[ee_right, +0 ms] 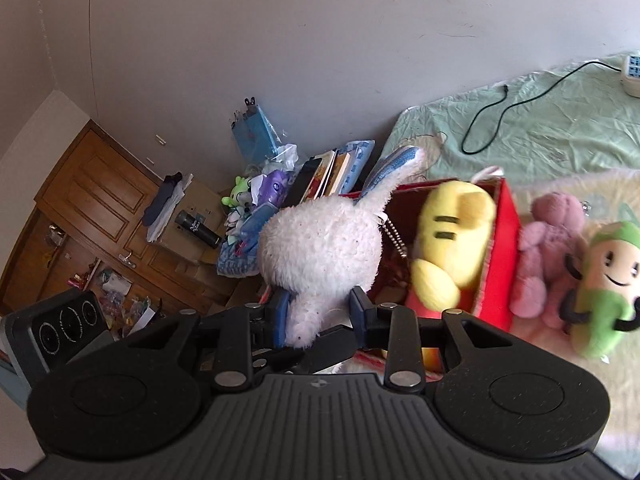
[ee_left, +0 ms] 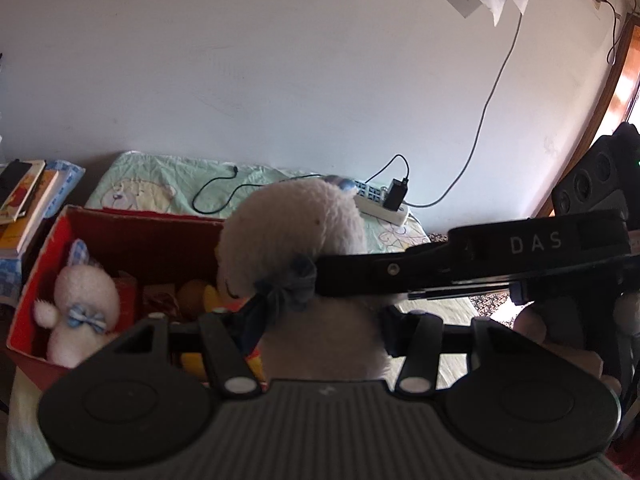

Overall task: Organize objects
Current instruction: 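Lift the white plush with the right gripper and carry it over the red box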

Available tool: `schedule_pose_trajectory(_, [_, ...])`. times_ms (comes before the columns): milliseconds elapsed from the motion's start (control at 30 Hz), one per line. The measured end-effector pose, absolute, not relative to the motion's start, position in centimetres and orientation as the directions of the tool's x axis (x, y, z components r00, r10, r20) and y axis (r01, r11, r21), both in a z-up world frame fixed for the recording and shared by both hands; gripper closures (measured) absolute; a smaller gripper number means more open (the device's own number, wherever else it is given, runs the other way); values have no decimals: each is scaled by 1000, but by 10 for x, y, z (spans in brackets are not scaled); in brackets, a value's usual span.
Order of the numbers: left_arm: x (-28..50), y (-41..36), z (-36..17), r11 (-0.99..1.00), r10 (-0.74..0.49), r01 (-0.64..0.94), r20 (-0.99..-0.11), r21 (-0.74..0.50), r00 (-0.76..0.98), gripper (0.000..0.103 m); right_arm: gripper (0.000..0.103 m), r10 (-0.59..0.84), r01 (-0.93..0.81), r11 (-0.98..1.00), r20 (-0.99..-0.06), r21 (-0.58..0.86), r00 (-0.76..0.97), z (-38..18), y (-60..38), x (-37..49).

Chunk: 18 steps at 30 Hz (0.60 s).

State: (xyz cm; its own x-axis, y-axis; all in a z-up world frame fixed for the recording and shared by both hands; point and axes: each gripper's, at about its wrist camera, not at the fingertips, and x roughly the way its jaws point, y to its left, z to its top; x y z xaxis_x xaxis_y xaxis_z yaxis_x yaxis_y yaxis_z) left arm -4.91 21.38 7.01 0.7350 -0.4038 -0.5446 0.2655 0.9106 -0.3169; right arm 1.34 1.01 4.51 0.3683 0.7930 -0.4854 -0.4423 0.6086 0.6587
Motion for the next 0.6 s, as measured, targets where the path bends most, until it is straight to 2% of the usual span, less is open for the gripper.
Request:
schedule_pose_trajectory(133, [-29, 249, 67, 912, -402, 260, -561, -319, 723, 51, 69, 772, -436, 635, -511, 637, 378, 36, 41, 25])
schedule_pose_trajectory(367, [-4, 275, 22, 914, -401, 241, -626, -327, 669, 51, 69, 713, -404, 701, -592, 588, 376, 9, 84, 41])
schedule_pose_trajectory(600, [8, 293, -5, 909, -413, 240, -671, -340, 616, 50, 69, 683, -344, 731, -630, 590, 370, -11, 107, 48])
